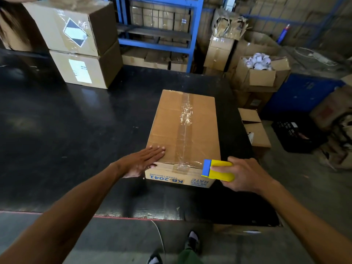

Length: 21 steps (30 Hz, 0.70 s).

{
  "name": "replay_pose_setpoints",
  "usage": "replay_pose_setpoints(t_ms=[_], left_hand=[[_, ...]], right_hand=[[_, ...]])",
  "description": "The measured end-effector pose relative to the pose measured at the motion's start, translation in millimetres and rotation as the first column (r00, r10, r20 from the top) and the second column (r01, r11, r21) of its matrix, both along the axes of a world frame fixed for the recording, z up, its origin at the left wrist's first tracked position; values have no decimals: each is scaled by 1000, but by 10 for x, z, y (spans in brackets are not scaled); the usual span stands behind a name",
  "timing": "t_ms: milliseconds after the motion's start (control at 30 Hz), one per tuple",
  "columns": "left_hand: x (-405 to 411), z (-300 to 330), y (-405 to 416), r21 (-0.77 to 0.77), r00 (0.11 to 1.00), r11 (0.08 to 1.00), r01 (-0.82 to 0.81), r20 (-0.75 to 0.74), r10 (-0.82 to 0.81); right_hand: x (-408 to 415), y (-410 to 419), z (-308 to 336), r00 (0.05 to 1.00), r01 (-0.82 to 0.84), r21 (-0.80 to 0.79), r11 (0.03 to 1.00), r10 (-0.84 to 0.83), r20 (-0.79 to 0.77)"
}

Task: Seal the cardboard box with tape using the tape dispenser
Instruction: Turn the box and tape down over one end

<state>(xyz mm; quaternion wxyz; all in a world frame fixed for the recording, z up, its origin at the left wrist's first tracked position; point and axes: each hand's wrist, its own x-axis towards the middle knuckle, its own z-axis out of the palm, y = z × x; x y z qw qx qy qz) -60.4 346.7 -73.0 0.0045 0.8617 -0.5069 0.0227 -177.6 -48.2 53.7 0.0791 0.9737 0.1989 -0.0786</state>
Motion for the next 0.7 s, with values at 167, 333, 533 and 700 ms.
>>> replay_pose_setpoints(t_ms=[167,333,533,700], left_hand=[[-39,213,-206,33,986,995,89,138,-93],[-123,157,-1203,-65,977,986,150,163,-138],[-81,-10,-1302,-29,987,993,119,116,-115],[-80,-23,-1308,-40,991,994,98,92,-94]], right_hand=[[16,-35,-31,1000,-10,33,999,10,-7],[23,-26,-20,1000,-22,49,999,21,19],[-53,-68,-148,999,-8,91,996,4,51],[-21,-143,-156,996,-70,153,986,61,63]])
